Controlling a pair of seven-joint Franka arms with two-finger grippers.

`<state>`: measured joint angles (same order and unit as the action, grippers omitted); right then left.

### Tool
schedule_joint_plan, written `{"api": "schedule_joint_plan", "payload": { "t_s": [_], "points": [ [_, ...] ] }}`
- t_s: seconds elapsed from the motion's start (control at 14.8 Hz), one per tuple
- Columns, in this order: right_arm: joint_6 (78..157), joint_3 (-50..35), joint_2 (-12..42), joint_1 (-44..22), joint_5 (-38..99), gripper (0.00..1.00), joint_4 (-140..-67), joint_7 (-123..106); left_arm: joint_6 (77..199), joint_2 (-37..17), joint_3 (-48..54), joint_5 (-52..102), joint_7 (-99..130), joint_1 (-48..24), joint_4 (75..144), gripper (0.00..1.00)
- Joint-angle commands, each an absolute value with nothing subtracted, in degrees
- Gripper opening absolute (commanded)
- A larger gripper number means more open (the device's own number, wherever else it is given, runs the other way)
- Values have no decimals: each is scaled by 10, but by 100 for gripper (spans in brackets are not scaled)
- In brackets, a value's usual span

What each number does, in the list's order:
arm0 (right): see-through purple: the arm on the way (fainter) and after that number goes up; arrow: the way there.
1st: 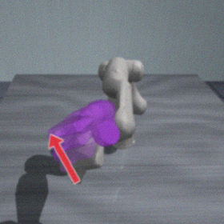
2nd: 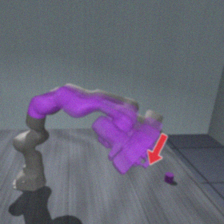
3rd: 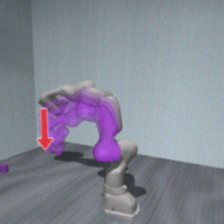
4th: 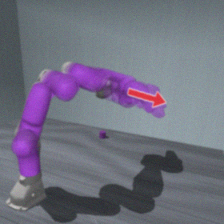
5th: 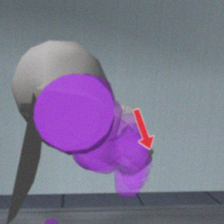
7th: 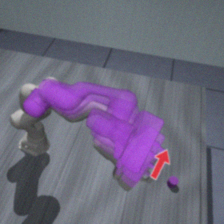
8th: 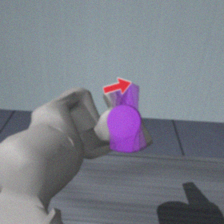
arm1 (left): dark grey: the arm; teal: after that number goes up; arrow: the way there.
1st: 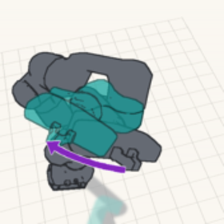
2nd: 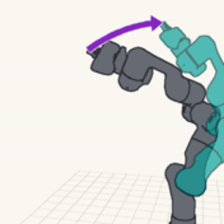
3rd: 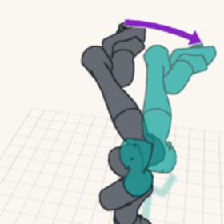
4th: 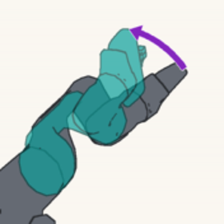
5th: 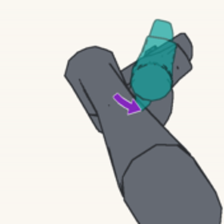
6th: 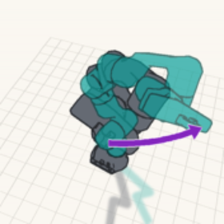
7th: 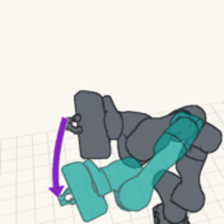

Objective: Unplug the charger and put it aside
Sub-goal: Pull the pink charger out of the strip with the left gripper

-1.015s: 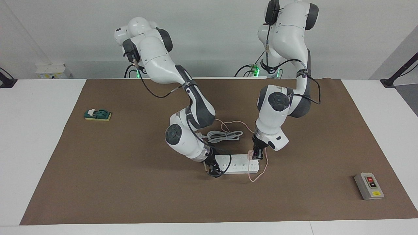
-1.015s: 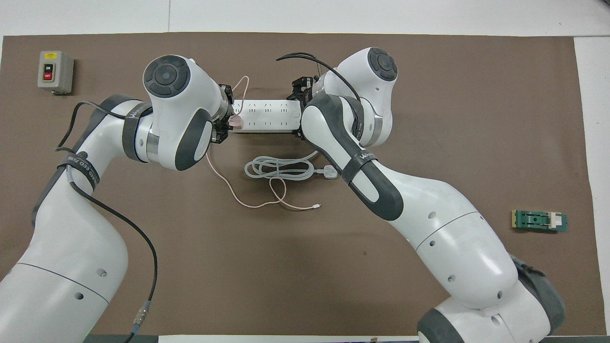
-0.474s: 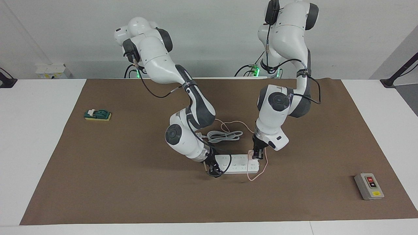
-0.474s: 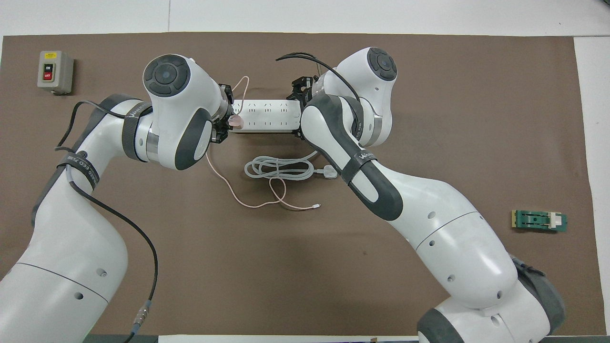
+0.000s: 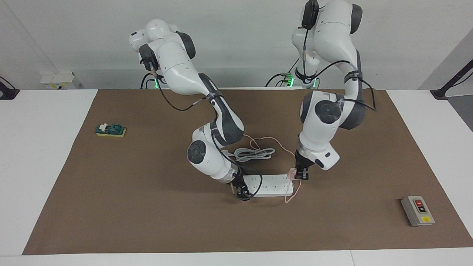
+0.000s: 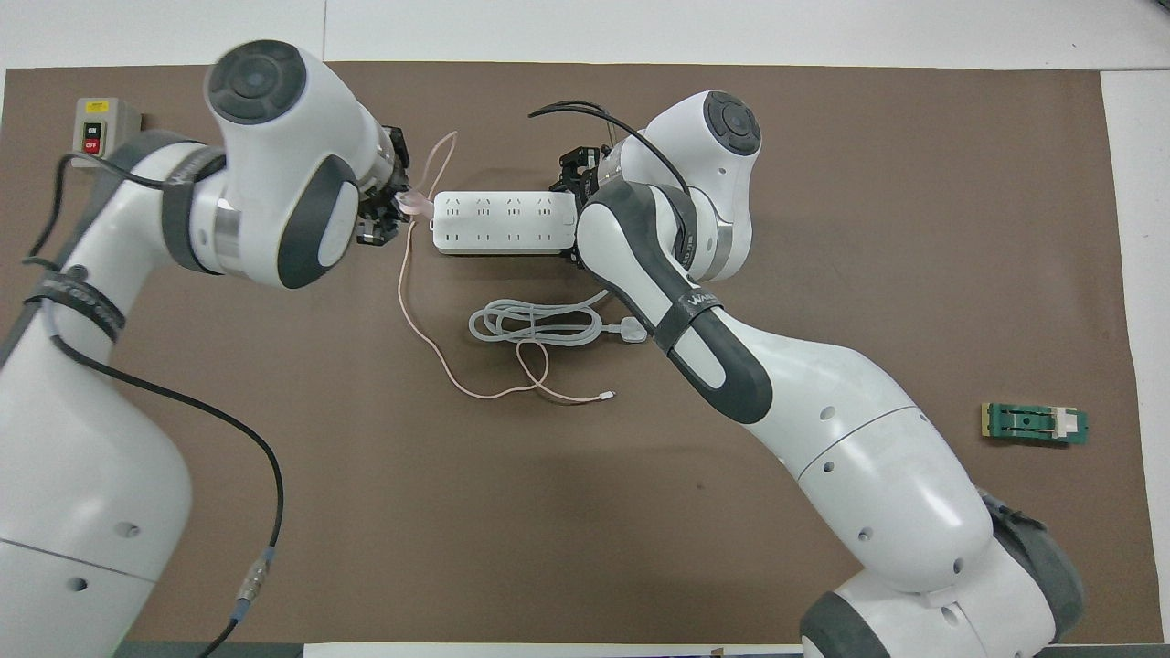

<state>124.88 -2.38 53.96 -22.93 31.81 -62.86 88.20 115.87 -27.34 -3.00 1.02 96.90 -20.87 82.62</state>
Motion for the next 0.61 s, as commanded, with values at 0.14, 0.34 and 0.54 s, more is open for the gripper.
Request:
{"api": "schedule_joint_plan", "payload": {
  "t_s": [0.14, 0.34, 0.54],
  "points": [
    [1263, -20, 565, -231, 287, 75, -610, 868, 1072, -184, -27, 0, 920, -129, 824, 0],
    [1258, -20, 560, -231, 280, 100, -609, 873, 1000, -143, -28, 6, 762, -63, 827, 0],
    [1239, -18, 516, -225, 277, 100, -610, 873, 973, -123, -28, 7, 555, 10, 858, 0]
  ]
}}
